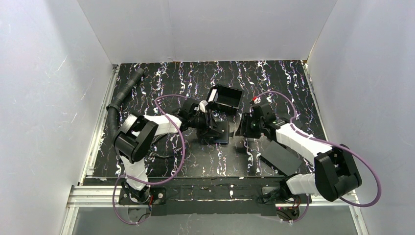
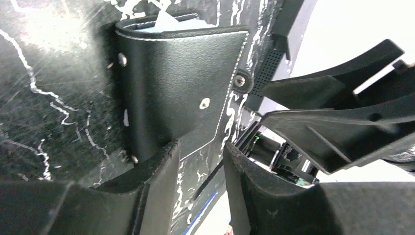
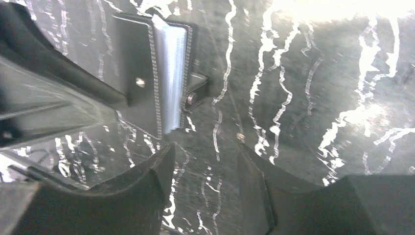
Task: Put the credit cards into the card holder
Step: Close the card holder at the center of the board.
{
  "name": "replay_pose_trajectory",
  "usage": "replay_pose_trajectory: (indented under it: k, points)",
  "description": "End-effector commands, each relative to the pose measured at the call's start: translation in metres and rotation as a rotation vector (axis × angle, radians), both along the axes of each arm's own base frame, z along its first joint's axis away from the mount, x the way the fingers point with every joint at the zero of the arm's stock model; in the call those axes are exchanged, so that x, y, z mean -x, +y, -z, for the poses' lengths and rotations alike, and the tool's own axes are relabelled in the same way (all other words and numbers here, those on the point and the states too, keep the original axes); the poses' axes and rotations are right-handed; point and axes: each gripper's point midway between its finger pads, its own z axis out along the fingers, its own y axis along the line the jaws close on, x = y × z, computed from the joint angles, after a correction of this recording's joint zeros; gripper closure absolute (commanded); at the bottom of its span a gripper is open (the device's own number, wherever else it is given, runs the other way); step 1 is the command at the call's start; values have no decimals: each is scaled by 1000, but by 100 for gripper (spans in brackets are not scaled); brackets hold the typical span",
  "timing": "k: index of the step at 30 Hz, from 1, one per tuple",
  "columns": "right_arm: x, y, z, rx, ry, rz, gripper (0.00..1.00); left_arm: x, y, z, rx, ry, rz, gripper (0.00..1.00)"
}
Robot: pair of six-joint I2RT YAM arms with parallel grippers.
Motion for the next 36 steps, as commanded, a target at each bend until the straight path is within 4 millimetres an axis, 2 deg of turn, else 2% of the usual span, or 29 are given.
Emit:
replay_pose_trajectory:
  k: [1, 5, 11, 14, 18, 24, 32, 36]
  points:
    - [-23, 31, -30, -129, -75, -60, 47, 9, 13, 12, -120, 5, 47, 67]
    - [-37, 36, -32, -116, -99, -79, 60, 8, 21, 23, -220, 9, 66, 72]
    - [-47, 38, -19, -74, -81, -93, 63, 8, 21, 27, -240, 27, 69, 71]
    - [-48, 37, -15, -58, -69, -98, 72, 11, 21, 34, -257, 63, 84, 70]
    - [-47, 34, -11, -41, -64, -97, 73, 14, 20, 42, -272, 99, 94, 70]
    - [-48, 30, -5, -3, -61, -104, 82, 16, 21, 51, -322, 125, 112, 77]
    - [-48, 28, -2, 9, -60, -115, 83, 18, 25, 55, -357, 131, 123, 81]
    - [-47, 28, -1, 10, -62, -116, 99, 20, 25, 57, -361, 136, 127, 81]
